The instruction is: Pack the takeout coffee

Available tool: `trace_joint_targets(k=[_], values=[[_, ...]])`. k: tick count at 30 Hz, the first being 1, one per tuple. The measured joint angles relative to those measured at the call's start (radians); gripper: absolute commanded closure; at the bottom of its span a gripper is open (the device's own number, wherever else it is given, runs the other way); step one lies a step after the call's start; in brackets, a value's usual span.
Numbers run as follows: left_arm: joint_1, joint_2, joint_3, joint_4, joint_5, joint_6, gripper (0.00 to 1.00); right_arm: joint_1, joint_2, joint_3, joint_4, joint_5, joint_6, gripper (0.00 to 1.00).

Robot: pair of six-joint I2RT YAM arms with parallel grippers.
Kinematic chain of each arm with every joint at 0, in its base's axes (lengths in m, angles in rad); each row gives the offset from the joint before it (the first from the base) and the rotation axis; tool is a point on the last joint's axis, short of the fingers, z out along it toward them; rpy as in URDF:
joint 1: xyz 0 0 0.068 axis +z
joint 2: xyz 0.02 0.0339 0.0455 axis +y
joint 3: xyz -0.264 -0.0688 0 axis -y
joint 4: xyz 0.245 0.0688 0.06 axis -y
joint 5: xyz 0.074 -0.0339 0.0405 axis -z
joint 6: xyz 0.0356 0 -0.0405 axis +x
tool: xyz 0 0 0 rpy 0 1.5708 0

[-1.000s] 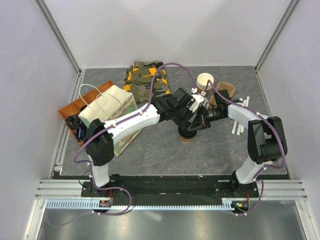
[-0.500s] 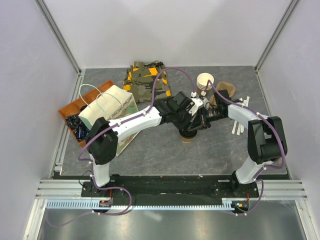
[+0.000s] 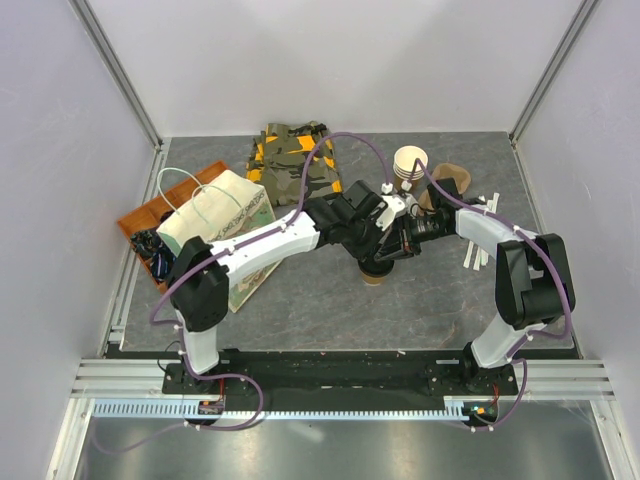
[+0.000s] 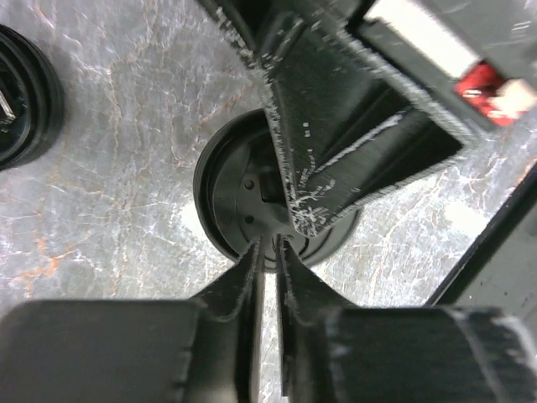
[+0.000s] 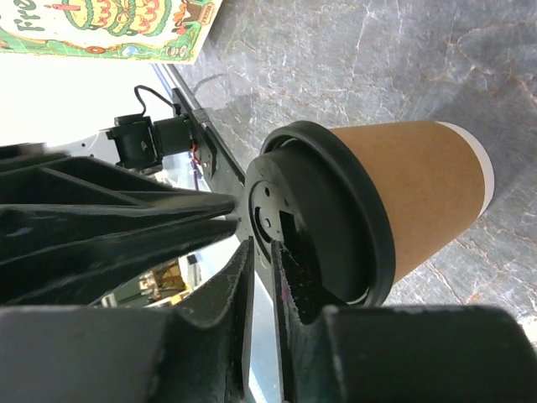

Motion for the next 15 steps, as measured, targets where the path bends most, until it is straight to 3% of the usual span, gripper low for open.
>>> trace_joint_targets(k=[9,14,15], values=[[0.0,-0.061,0.099,-0.045,0.005,0.034,0.52,0.005,-0.011,0.059,0.0,0.008,0.002,0.7],[0.0,-0.085,0.186,-0.077,0.028,0.048,0.33,0.005,-0.036,0.097,0.001,0.007,0.011,0.62],[0.0,-0.093,0.198,-0.084,0.033,0.051,0.26,0.005,-0.044,0.103,0.0,0.006,0.014,0.6]])
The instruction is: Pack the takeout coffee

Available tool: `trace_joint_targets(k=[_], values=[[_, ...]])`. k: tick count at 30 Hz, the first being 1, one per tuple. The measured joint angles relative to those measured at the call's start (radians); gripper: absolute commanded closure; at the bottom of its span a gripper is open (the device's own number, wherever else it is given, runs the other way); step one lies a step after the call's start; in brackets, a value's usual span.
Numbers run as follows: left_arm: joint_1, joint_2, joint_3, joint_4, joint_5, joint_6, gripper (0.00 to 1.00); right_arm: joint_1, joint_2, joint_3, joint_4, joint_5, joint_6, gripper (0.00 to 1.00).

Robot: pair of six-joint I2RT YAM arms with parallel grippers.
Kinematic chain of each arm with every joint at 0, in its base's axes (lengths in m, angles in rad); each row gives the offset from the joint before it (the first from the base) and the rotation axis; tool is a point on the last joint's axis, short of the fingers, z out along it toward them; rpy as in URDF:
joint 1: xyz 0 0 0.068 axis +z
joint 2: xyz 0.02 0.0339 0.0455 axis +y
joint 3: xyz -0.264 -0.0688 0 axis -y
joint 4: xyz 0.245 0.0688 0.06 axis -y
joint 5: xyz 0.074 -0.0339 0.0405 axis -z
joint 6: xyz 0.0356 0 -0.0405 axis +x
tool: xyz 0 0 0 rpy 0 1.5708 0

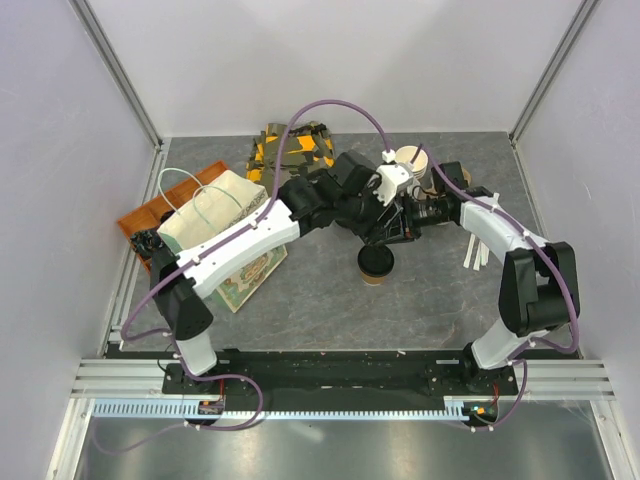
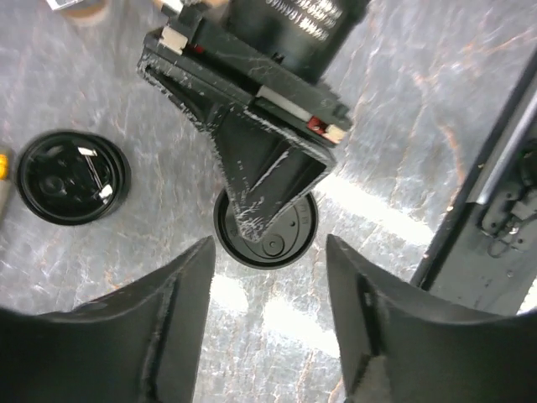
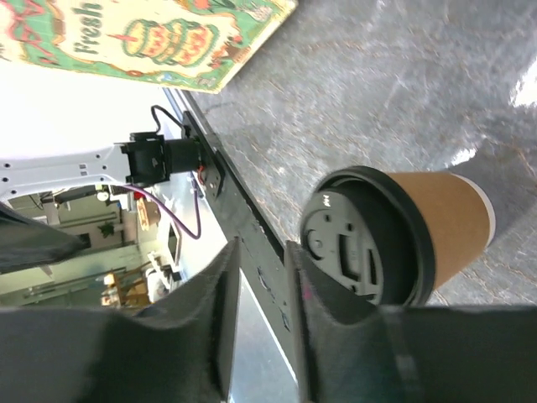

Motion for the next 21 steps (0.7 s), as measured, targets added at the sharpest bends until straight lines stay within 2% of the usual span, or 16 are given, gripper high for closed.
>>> trace_joint_targets(k=[3,4,5,7,8,11,14,18,21], values=[[0.0,-0.035,0.025,-0.02,0.02,0.007,0.11,0.0,-0.026,0.023,-0.001,-0.002,0.006,0.5],[0.0,-0.048,0.034,-0.027,0.024,0.009,0.1,0.0,-0.034,0.035,-0.004,-0.002,0.007,0.45],[0.0,-0.063,0.04,-0.031,0.03,0.012,0.09,0.0,-0.043,0.049,-0.005,0.0,0.008,0.35],[0.0,-0.099,0.048,-0.041,0.041,0.018,0.06,0.0,-0.066,0.079,-0.015,0.008,0.003,0.27],[0.002,-0.124,0.048,-0.048,0.043,0.024,0.05,0.0,-0.079,0.098,-0.024,0.016,-0.006,0.2],[0.023,-0.198,0.045,-0.056,0.066,0.036,0.03,-0.007,-0.105,0.164,-0.064,0.046,-0.043,0.06],[0.101,-0.286,0.045,-0.059,0.117,0.047,0.02,-0.037,-0.115,0.259,-0.125,0.084,-0.105,0.02],[0.245,-0.386,0.046,-0.058,0.163,0.06,0.0,-0.084,-0.116,0.36,-0.2,0.156,-0.192,0.02],[0.311,-0.45,0.047,-0.059,0.184,0.068,0.0,-0.106,-0.109,0.44,-0.265,0.232,-0.262,0.02]])
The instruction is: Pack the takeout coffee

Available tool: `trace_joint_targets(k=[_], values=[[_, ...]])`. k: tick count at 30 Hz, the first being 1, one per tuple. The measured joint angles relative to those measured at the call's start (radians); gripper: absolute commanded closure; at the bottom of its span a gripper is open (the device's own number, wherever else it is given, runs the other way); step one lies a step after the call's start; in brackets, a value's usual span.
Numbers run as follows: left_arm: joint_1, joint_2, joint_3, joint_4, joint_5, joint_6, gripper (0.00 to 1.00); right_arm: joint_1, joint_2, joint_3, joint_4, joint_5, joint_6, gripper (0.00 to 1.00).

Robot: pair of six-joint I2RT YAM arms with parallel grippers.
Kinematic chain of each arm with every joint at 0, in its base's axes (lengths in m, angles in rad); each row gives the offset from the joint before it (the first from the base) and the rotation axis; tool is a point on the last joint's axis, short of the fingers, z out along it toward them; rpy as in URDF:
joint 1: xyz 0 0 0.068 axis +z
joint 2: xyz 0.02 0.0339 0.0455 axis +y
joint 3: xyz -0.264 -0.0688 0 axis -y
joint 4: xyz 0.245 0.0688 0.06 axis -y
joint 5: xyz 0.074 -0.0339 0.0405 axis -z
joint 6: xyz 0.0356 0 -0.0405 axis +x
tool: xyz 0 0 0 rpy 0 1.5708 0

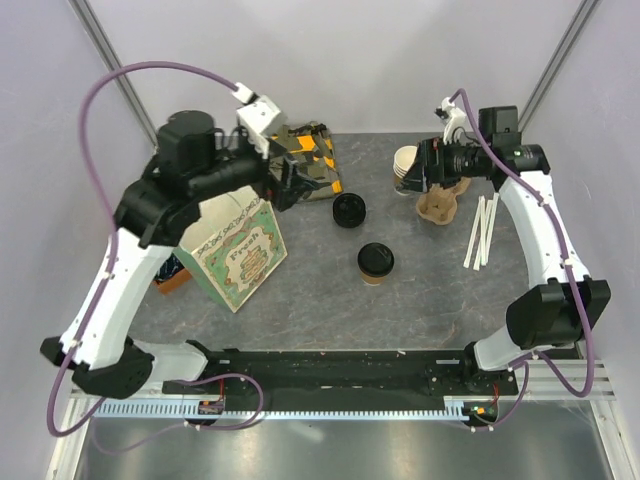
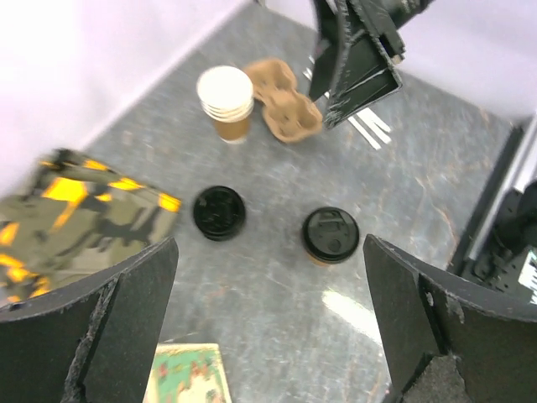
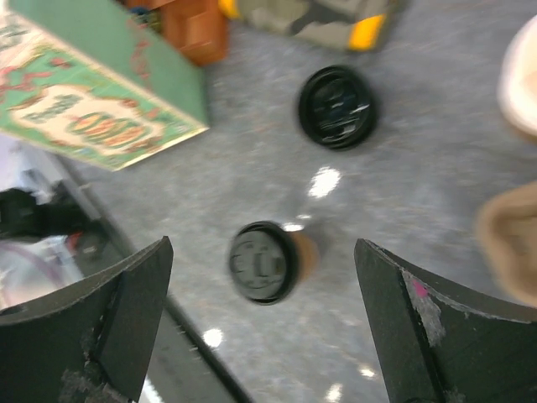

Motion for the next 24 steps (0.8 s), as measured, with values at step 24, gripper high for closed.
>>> trace_joint_targets(k=[24], values=[[0.211,-0.261,-0.275,0.088,0.193,-0.039,0.01,-0.279,0.611,0.612,-0.173,0.399,-0.483,0.09]])
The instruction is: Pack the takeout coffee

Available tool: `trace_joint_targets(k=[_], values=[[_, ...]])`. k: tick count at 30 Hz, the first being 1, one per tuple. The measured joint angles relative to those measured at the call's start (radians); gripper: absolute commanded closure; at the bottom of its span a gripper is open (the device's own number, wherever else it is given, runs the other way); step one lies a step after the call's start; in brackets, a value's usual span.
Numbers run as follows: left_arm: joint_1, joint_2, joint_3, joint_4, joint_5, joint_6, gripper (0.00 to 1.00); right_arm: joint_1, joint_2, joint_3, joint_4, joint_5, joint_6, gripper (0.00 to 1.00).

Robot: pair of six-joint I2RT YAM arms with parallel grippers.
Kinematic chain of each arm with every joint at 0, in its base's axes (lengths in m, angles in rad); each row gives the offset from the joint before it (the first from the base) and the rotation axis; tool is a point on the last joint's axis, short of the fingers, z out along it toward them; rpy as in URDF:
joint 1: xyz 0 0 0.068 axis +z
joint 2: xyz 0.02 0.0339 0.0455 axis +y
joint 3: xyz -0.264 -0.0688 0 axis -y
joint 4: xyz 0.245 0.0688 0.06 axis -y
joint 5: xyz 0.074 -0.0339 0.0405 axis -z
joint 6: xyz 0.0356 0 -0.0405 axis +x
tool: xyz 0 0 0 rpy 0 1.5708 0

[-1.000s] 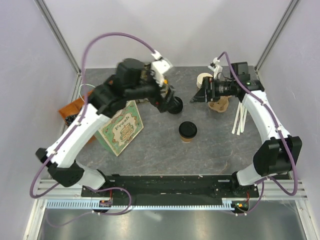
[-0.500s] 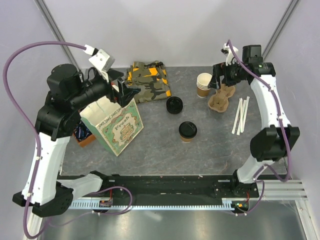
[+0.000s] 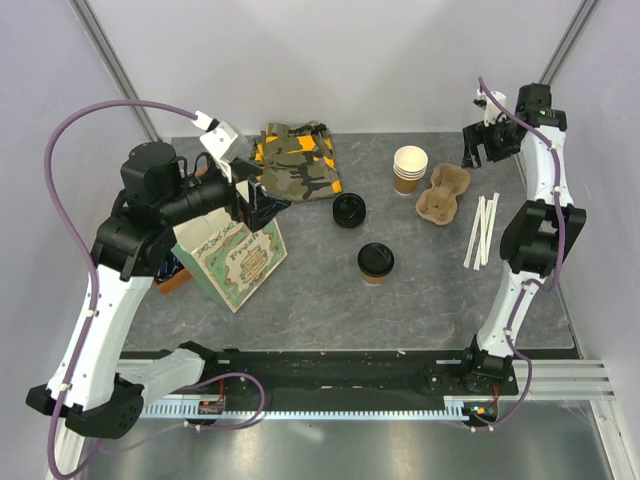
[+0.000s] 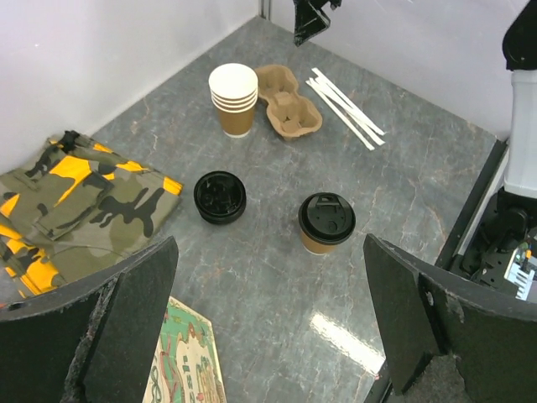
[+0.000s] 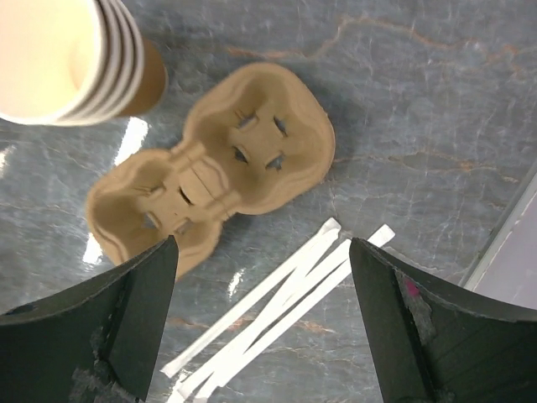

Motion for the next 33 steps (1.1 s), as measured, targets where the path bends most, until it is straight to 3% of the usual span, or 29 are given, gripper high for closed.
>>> trace_joint_targets(k=[9,25,33], values=[[0.002,0.074,-0.001,0.01,0.028,0.005,0.02,-0.009,0.075,0.005,0.023,0.014,-0.056,0.17],[0.002,0.111,-0.001,0.003,0.04,0.053,0.02,-0.007,0.29,0.082,0.212,0.004,-0.111,0.2],[0.002,0.112,-0.015,0.0,0.039,0.066,0.03,0.008,0.324,0.097,0.245,0.0,-0.158,0.21]])
